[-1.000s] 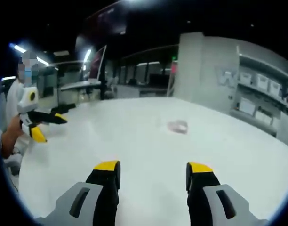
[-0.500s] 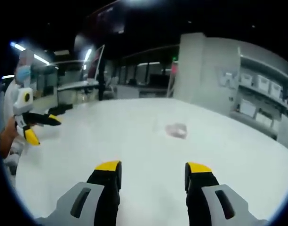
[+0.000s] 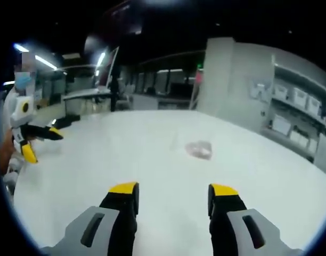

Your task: Open the resealable bag by pulling the two sides of the seal apart until the entire bag opening is separated and visibly accessible.

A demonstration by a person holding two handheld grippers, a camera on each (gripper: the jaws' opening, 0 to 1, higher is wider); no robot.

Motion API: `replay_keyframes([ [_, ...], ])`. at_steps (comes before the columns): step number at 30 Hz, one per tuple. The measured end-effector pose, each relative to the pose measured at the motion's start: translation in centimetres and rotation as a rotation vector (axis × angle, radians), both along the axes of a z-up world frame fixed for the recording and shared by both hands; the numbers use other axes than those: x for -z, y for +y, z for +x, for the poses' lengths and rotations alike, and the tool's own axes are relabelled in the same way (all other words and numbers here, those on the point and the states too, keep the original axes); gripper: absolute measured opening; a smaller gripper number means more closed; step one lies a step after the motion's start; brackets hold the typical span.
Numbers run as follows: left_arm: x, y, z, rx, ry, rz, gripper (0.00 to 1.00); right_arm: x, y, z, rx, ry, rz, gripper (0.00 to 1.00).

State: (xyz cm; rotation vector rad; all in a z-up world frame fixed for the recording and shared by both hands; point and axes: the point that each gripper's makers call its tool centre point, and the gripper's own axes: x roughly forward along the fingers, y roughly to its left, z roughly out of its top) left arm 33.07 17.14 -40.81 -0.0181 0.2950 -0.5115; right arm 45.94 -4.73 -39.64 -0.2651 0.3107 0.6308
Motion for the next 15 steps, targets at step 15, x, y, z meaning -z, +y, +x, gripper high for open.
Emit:
replay_keyframes([
  [15,0.2,0.3,0.3,-0.009,0.007,0.003,0.71,0.5,0.9,2.2,-0.023,-0.003,-0.026,0.47],
])
